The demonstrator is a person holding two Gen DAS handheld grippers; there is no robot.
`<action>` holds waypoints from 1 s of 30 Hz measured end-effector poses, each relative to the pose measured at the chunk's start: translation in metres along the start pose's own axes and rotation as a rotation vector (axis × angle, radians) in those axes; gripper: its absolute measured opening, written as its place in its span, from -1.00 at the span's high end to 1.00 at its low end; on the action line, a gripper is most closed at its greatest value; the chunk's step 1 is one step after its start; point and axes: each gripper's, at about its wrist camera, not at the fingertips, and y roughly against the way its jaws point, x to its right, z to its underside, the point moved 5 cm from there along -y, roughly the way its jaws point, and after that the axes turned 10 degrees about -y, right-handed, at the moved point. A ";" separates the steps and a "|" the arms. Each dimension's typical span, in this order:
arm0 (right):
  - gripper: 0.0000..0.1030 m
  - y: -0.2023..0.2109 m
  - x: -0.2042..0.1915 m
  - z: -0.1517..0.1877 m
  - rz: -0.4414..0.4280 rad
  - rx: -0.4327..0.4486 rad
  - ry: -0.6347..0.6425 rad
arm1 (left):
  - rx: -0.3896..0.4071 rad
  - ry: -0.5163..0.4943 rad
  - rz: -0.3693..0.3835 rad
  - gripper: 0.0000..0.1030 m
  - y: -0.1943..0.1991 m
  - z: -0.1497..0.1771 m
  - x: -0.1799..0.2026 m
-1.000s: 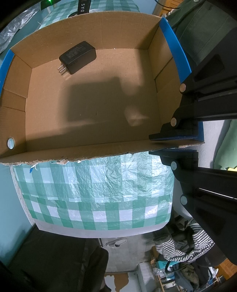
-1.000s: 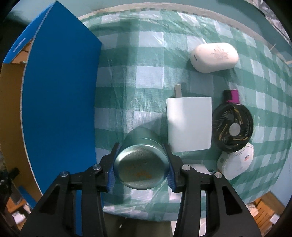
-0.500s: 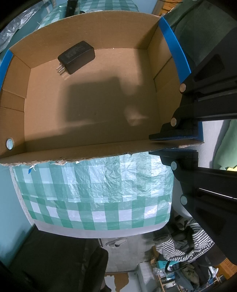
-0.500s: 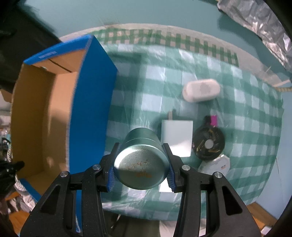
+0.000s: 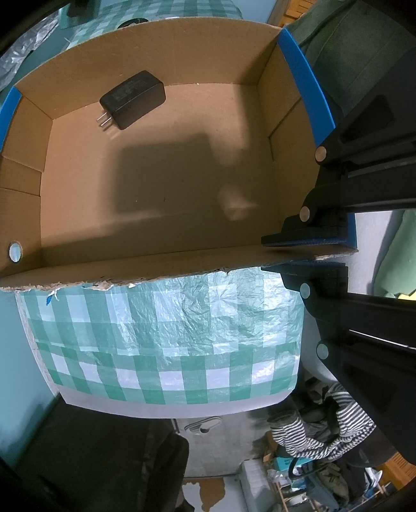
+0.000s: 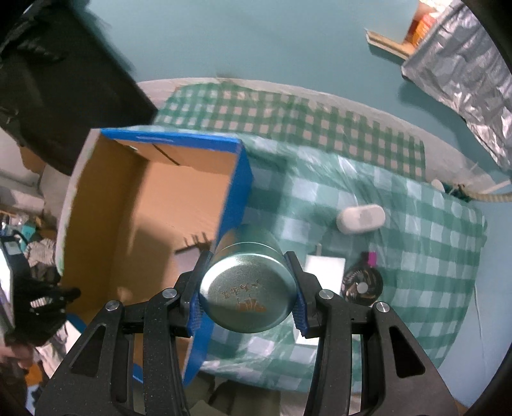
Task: Organize rigid objects
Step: 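Lift the green tin with the right gripper and carry it over the box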
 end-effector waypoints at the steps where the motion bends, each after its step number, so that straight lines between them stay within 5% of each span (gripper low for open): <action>1: 0.15 0.002 -0.003 -0.001 -0.004 0.004 0.007 | 0.001 0.001 0.001 0.82 0.000 0.000 0.000; 30: 0.15 -0.045 -0.072 -0.007 -0.008 -0.066 0.196 | 0.003 0.004 0.006 0.82 -0.001 -0.001 -0.002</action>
